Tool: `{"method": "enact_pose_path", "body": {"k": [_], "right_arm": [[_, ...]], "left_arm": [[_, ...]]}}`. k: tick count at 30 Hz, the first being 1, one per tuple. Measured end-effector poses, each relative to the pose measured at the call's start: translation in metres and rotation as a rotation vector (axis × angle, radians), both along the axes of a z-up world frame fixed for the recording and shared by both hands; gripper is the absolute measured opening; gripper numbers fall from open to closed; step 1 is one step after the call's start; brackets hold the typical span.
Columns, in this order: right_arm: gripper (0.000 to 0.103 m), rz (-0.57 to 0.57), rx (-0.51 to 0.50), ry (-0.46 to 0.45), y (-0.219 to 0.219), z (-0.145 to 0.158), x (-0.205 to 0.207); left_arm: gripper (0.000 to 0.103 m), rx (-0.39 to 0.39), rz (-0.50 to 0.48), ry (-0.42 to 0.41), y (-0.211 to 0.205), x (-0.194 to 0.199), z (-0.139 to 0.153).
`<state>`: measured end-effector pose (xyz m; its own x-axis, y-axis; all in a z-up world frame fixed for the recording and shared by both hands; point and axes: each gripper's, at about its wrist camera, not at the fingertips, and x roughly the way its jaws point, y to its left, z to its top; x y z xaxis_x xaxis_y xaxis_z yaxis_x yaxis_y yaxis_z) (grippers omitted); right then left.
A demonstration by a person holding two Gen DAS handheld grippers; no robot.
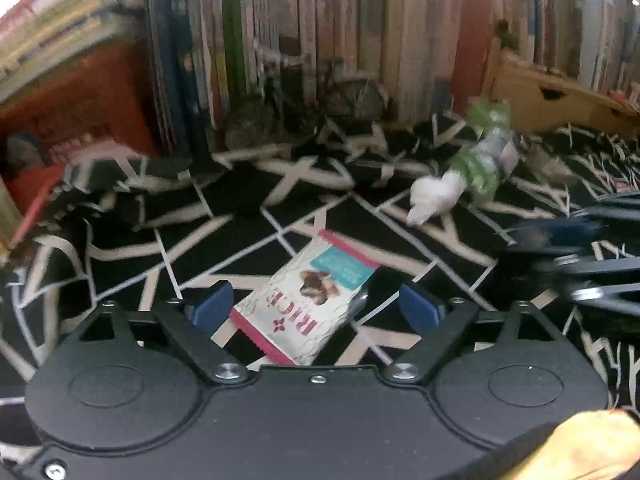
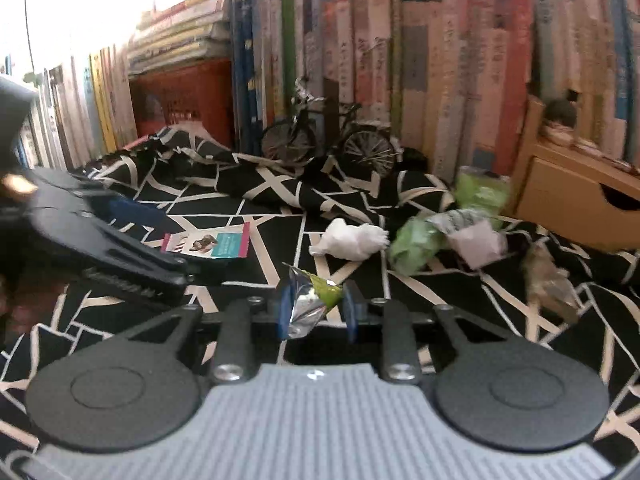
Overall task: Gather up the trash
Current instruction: 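Grasp the pink RICE packet with the left gripper while the right gripper grasps the foil wrapper, then lift and carry the RICE packet and foil wrapper past the bed edge toward the floor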
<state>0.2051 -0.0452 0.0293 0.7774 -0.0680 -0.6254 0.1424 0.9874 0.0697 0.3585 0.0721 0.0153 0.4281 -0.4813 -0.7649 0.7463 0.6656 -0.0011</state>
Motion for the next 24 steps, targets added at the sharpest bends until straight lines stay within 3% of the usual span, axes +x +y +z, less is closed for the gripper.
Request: {"method": "enact_pose_path", "body": {"k": [3,6,7,8,11,17,19,21,24], "right_arm": [[0.032,-0.016,0.004,0.005,-0.003,0.006,-0.014],[0.032,-0.042,0.020,0.015,-0.008,0.008,-0.024],[0.032,-0.055,0.025,0.024,-0.009,0.008,-0.026],[0.032,-0.070,0.033,0.029,-0.010,0.008,-0.028],[0.032,-0.115,0.082,0.044,-0.015,0.006,-0.032],[0.032,-0.130,0.086,0.024,-0.010,0.015,-0.044],[0.032,-0.139,0.094,0.010,-0.009,0.022,-0.050],[0.032,-0.157,0.106,0.000,-0.009,0.028,-0.055],[0.032,-0.179,0.116,-0.016,-0.008,0.040,-0.066]], "left_arm": [[0.090,0.025,0.008,0.035,0.000,0.015,-0.010],[0.089,-0.043,0.025,0.061,0.007,0.025,-0.010],[0.081,-0.063,0.028,0.067,0.009,0.025,-0.010],[0.064,-0.083,0.015,0.056,0.011,0.024,-0.010],[0.051,-0.085,-0.029,0.010,0.015,0.016,-0.011],[0.041,-0.102,0.038,-0.004,0.013,0.004,-0.005],[0.030,-0.099,0.020,-0.039,0.011,-0.008,0.000],[0.029,-0.101,0.009,-0.073,0.010,-0.021,0.009],[0.029,-0.164,0.013,-0.078,0.014,-0.037,0.029]]}}
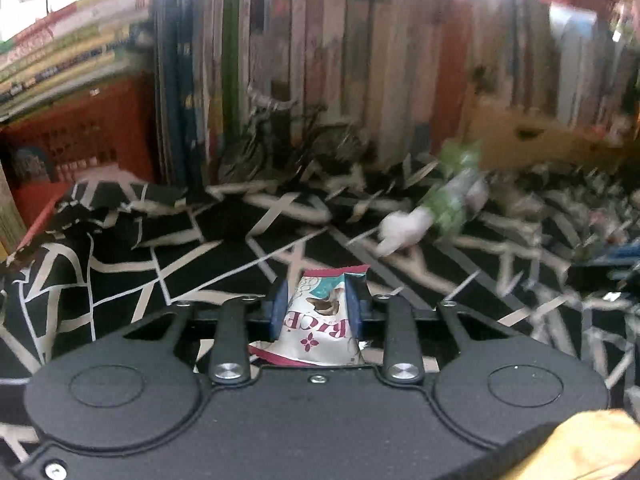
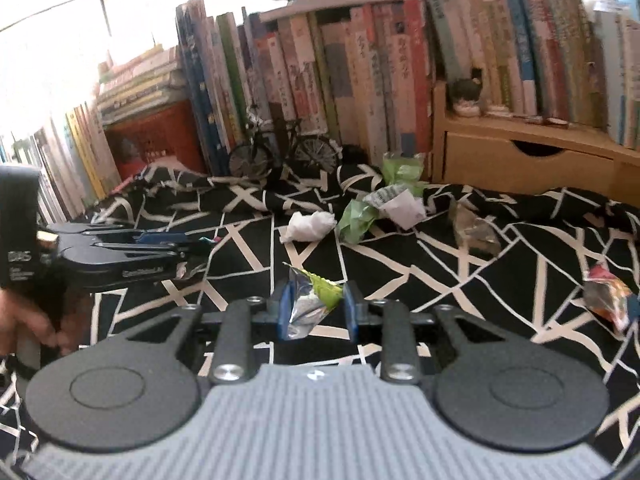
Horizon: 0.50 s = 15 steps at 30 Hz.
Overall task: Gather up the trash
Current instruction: 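Lift and carry the RICE packet and foil wrapper past the bed edge toward the floor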
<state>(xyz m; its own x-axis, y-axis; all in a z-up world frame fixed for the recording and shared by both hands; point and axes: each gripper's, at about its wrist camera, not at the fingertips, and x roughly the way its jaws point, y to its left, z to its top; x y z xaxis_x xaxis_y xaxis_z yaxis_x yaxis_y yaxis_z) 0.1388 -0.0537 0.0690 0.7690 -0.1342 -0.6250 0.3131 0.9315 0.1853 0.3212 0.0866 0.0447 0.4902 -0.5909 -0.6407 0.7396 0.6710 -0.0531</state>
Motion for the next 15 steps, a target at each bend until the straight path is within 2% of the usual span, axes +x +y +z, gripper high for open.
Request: {"method": "enact_pose_path", "body": {"k": [5,9,15], "right_arm": [[0.032,-0.029,-0.003,-0.011,0.004,0.015,-0.021],[0.032,-0.039,-0.012,-0.022,0.012,0.027,-0.037],[0.032,-0.035,-0.005,-0.047,0.031,0.041,-0.063]], "left_arm": [[0.027,-0.050,0.008,-0.043,0.012,-0.021,0.031],[0.027,-0.102,0.009,-0.030,0.028,-0.035,0.055],[0.027,-0.129,-0.002,-0.063,0.061,-0.073,0.083]]}}
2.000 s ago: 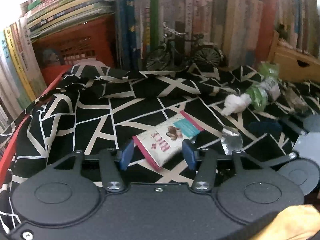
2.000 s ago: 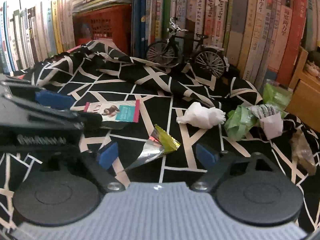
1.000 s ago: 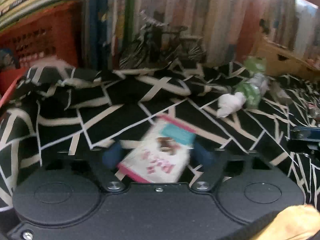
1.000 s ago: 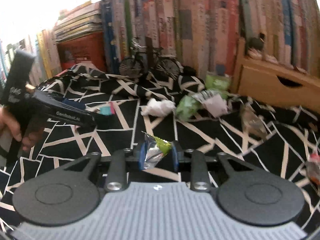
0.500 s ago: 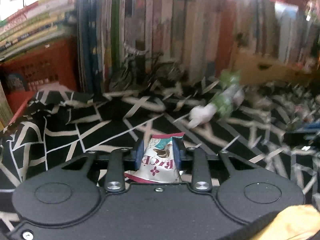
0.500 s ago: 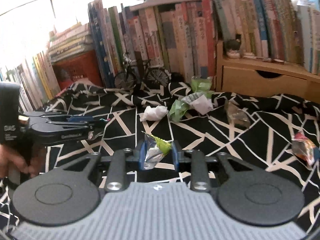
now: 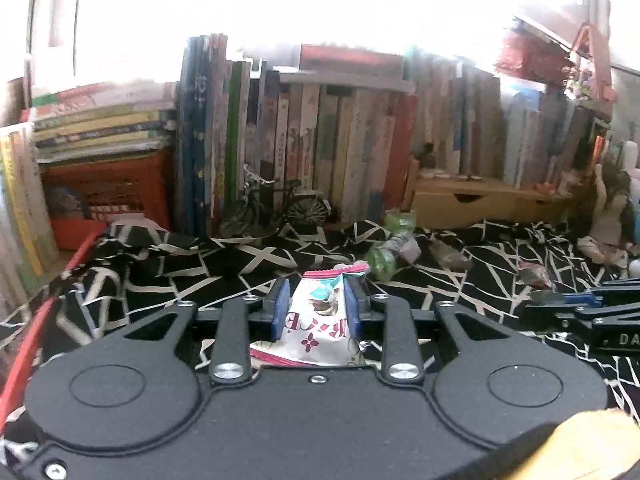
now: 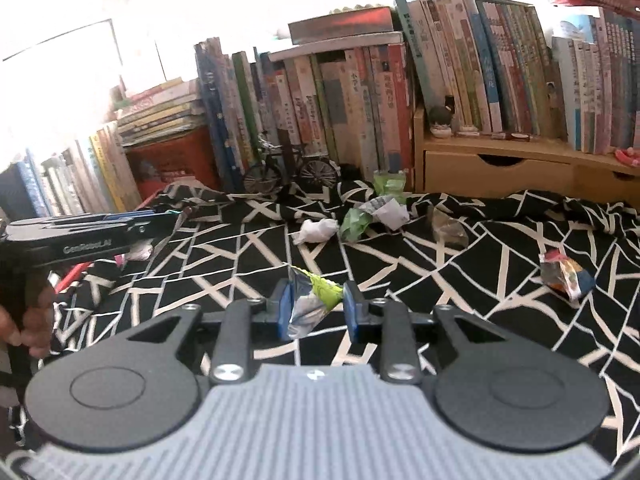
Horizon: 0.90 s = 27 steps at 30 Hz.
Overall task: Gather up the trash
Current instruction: 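Lift and carry the RICE packet and foil wrapper past the bed edge toward the floor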
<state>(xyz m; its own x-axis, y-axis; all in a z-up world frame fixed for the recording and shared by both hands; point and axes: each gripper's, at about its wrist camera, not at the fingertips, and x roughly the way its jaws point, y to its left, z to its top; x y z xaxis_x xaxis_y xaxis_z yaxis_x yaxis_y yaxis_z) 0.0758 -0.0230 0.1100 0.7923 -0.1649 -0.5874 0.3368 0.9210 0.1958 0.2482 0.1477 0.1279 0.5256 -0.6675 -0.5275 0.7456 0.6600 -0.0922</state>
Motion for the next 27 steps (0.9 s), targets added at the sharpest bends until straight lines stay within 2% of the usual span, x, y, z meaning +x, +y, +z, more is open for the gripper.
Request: {"method": "enact_pose_path", "body": {"k": [7,11,24,27], "right_arm": [[0.032,-0.031,-0.017,-0.034,0.027,0.023,-0.038],[0.032,-0.045,-0.036,-0.058,0.048,0.036,-0.062],[0.033,0.006,-0.078,-0.100,0.146,0.066,-0.126],[0.033,0.013,-0.078,-0.092,0.164,0.070,-0.139]], "left_arm": [[0.027,-0.025,-0.012,-0.063,0.059,-0.064,0.034],[0.027,-0.030,-0.006,-0.050,0.097,-0.098,0.045],[0.027,-0.082,0.032,-0.051,0.190,-0.171,0.059],[0.027,-0.119,0.040,-0.040,0.214,-0.188,0.062]]}}
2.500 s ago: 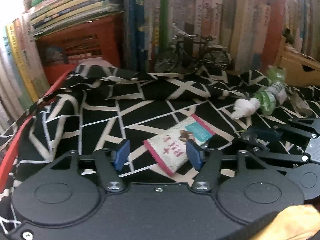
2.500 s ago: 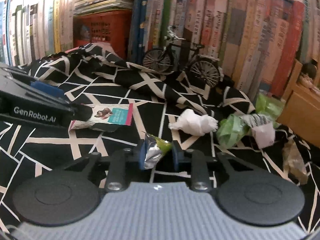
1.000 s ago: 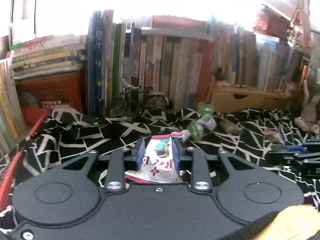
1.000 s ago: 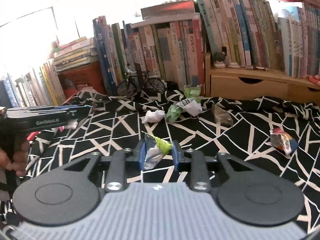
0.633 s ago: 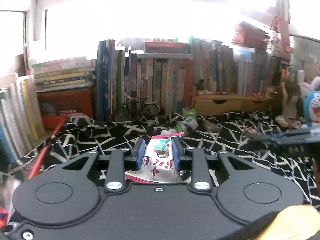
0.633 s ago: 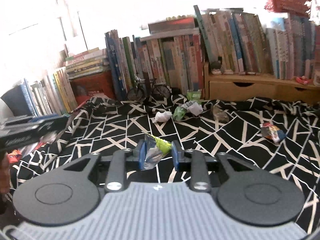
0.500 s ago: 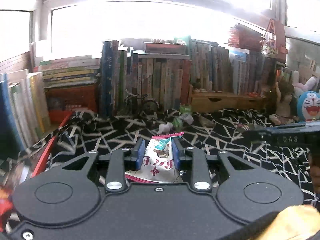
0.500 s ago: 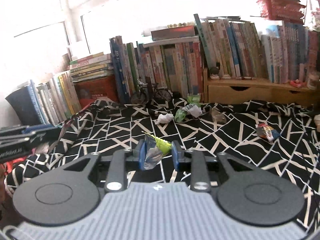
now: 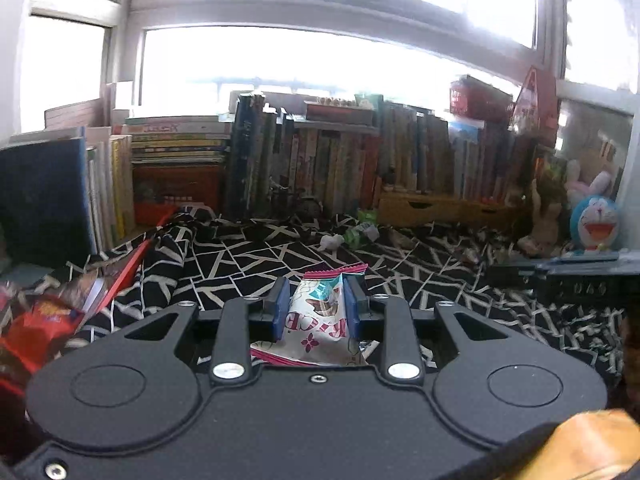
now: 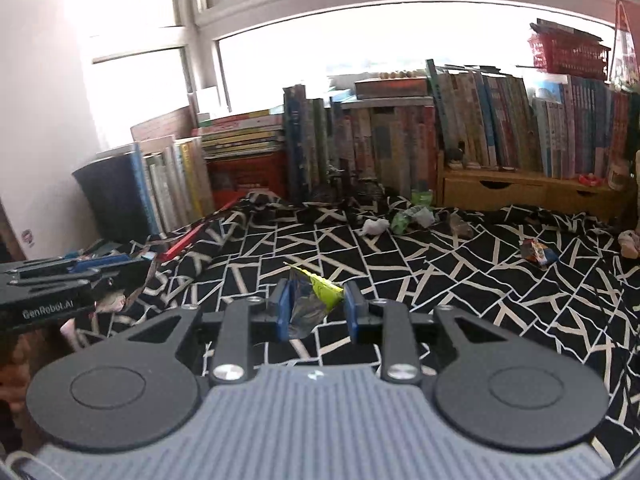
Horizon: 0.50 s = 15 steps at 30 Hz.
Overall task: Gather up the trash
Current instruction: 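Lift and carry the RICE packet and foil wrapper past the bed edge toward the floor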
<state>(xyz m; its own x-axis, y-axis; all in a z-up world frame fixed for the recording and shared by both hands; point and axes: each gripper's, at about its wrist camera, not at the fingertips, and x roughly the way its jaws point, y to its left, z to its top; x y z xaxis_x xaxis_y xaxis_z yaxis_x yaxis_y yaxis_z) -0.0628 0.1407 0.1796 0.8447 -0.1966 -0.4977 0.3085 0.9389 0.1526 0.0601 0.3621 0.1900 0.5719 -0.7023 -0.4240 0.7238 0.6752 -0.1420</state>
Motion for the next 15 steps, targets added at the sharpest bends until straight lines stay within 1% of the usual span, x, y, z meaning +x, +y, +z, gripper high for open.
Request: {"method": "enact_pose_path", "body": {"k": [3,6,10,14,15], "right_arm": [[0.033,0.011,-0.014,-0.001,0.018,0.002,-0.012],[0.033,0.021,-0.015,-0.008,0.036,0.005,-0.025],[0.033,0.040,-0.016,-0.008,0.060,0.004,-0.039],[0.033,0.075,-0.004,0.003,0.082,0.000,-0.051],[0.033,0.088,-0.003,0.005,0.088,0.000,-0.055]], "left_arm": [[0.027,-0.003,0.018,-0.011,0.020,-0.016,0.003],[0.027,-0.008,0.015,-0.018,0.039,-0.030,0.003],[0.027,0.020,0.028,-0.022,0.062,-0.048,-0.002],[0.027,0.016,0.049,0.019,0.087,-0.063,-0.014],[0.027,0.026,0.054,0.030,0.093,-0.067,-0.019]]}}
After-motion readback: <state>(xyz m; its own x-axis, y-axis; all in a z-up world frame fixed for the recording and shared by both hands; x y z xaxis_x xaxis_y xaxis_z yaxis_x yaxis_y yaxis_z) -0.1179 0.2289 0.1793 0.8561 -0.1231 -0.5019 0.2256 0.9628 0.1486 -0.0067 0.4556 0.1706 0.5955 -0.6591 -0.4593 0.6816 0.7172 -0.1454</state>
